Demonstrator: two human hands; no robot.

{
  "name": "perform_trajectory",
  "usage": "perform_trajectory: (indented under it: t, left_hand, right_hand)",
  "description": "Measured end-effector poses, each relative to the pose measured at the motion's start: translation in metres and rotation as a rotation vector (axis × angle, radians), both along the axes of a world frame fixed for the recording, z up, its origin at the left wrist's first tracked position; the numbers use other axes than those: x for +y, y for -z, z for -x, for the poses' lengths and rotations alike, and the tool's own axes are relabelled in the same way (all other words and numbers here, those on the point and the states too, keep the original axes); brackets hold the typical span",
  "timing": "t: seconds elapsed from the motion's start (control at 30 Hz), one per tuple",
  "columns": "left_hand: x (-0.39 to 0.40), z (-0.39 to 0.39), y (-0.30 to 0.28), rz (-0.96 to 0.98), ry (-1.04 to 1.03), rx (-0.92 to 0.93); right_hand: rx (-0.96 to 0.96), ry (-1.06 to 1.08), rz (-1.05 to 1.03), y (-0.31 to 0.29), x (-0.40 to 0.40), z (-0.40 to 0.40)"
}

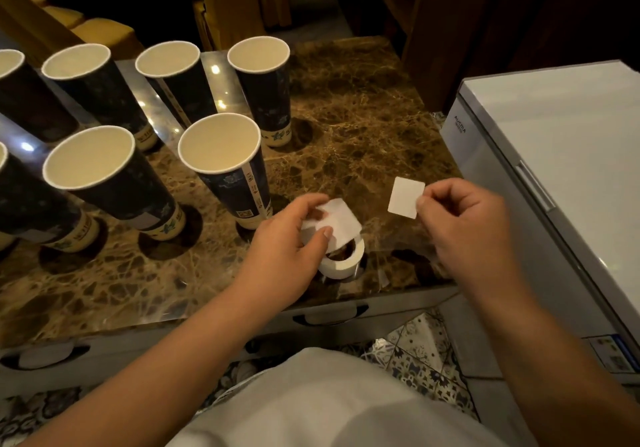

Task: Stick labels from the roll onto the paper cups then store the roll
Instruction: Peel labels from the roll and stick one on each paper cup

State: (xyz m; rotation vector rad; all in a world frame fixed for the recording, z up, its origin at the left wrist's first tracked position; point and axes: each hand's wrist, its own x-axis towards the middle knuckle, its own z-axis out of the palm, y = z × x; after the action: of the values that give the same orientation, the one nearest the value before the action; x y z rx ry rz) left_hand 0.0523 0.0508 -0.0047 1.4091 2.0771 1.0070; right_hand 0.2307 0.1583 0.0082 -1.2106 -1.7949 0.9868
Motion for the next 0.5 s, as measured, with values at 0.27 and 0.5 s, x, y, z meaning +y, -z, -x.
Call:
perform_trajectory:
  t: [0.27,0.5]
  left_hand:
    - [0.004,-0.021,-0.035,0.111,-0.059,-0.773]
    - [0.003,-0.019,-0.036,0.25,-0.138,-0.967]
  right_hand:
    - [-0.384,-0.081,-0.758,0.011,-0.038,0.009]
    - [-0.394,-0.126,-1.003,0.017,-0.043,0.006]
